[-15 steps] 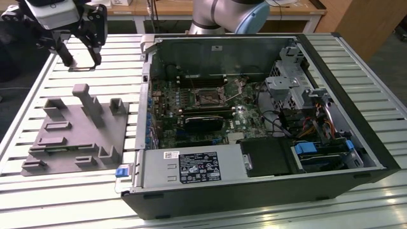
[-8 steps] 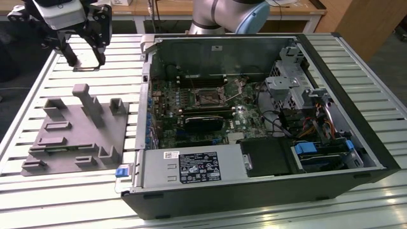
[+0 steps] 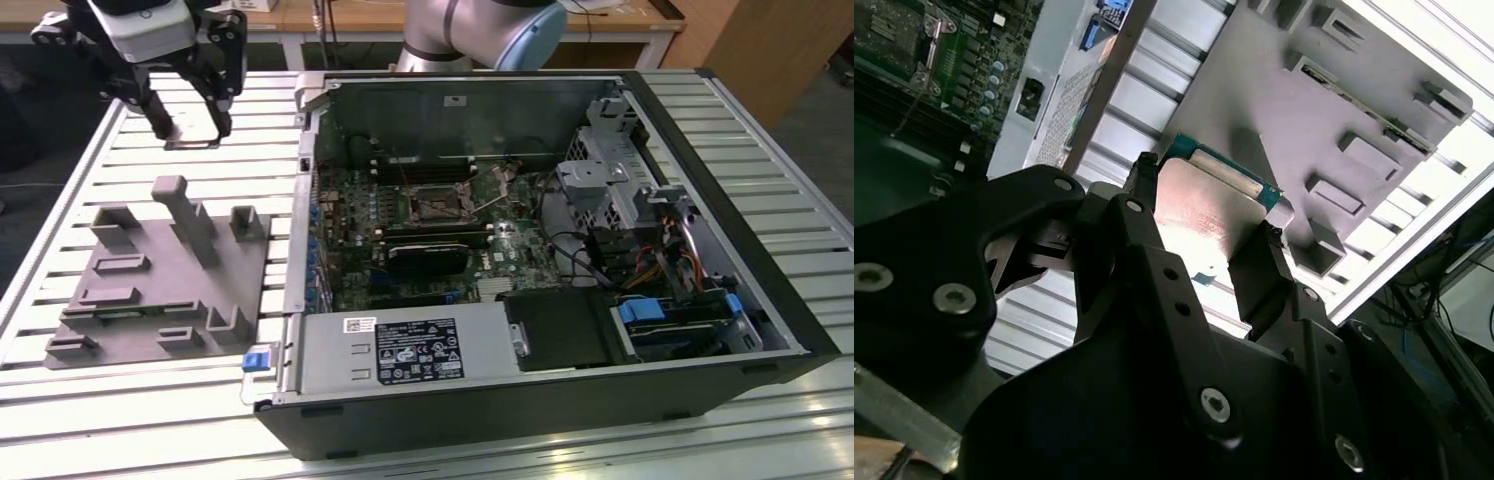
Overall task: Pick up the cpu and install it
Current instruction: 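Pick up the cpu and move it towards the insertion slot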
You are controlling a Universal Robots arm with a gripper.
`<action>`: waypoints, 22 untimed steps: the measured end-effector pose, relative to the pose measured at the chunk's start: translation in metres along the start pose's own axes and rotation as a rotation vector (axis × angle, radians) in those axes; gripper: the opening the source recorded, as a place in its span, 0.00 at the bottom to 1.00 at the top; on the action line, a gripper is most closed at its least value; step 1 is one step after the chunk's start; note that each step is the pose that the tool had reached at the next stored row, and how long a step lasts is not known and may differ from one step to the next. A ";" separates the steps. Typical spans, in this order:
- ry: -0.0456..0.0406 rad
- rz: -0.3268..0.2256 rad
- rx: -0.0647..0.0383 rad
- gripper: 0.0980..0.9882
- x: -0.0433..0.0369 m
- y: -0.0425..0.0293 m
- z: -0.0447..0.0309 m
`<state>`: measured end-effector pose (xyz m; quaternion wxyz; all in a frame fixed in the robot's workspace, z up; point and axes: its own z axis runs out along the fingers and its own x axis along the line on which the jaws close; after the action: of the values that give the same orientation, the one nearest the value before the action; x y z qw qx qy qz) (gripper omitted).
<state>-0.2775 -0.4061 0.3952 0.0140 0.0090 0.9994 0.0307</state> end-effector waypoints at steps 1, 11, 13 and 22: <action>0.0000 0.000 0.000 0.49 -0.0016 0.0001 0.0002; 0.0000 0.000 0.000 0.49 -0.0202 0.0070 0.0022; 0.0000 0.000 0.000 0.49 -0.0249 0.0086 0.0027; 0.0000 0.000 0.000 0.49 -0.0472 0.0147 0.0046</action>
<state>-0.2300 -0.3921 0.3928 0.0140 0.0091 0.9994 0.0307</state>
